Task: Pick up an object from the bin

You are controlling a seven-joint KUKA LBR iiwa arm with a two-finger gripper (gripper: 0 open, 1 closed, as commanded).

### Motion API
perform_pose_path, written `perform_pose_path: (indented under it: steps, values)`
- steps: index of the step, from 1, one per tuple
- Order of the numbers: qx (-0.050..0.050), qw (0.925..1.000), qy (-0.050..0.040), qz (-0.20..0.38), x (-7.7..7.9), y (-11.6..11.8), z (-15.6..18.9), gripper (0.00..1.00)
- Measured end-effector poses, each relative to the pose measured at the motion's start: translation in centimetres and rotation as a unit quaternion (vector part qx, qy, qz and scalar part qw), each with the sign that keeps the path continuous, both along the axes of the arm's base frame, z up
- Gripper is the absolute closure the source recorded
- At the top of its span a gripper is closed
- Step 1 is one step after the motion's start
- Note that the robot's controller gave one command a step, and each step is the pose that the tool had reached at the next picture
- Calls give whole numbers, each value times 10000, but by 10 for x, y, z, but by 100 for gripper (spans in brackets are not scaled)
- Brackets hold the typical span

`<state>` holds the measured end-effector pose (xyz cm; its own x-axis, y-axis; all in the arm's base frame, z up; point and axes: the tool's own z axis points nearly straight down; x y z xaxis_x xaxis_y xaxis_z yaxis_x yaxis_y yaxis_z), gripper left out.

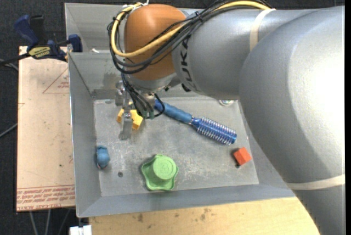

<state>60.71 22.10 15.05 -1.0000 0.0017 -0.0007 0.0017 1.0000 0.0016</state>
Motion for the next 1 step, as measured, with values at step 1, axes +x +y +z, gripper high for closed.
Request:
perform_pose_path:
  steps: [1]
  values:
    - [-5, 9989, -42, 467, 5, -79, -80, 0]
